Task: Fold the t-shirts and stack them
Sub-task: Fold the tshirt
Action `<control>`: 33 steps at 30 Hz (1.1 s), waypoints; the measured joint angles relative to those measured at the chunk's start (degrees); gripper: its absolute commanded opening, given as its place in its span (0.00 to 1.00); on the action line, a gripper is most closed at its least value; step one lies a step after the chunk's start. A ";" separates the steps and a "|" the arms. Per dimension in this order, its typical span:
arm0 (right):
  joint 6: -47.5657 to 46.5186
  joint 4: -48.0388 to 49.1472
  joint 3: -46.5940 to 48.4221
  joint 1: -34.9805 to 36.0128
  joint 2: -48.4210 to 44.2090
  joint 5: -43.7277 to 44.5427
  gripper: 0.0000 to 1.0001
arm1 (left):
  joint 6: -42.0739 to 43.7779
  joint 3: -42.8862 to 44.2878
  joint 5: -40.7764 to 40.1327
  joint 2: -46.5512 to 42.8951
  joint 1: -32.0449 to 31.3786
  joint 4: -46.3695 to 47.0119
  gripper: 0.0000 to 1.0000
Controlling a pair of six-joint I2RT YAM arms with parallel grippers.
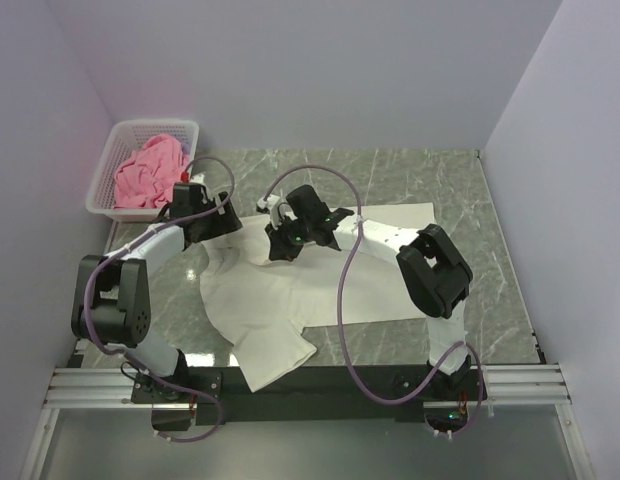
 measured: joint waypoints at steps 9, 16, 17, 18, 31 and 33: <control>0.48 1.62 -0.22 -0.20 0.00 -0.66 0.00 | -0.52 1.60 0.68 4.07 -3.45 0.87 0.75; 0.50 2.05 -1.07 -0.35 0.00 -0.81 0.00 | -1.81 2.78 -0.20 5.38 -5.60 0.92 0.40; 0.52 2.29 -1.25 -0.37 0.00 -0.81 0.00 | -2.01 2.82 -0.44 5.38 -5.75 0.85 0.36; 0.55 2.56 -1.53 -0.44 0.00 -0.81 0.00 | -2.12 2.86 -0.81 5.38 -5.88 0.52 0.32; 0.63 2.45 -2.64 -0.83 -0.76 -0.55 0.00 | -10.69 2.71 -3.78 -2.91 -7.48 -9.05 0.26; 0.61 2.49 -2.91 -1.09 -1.38 -0.48 0.00 | -12.26 2.27 -3.78 -3.63 -7.74 -9.75 0.24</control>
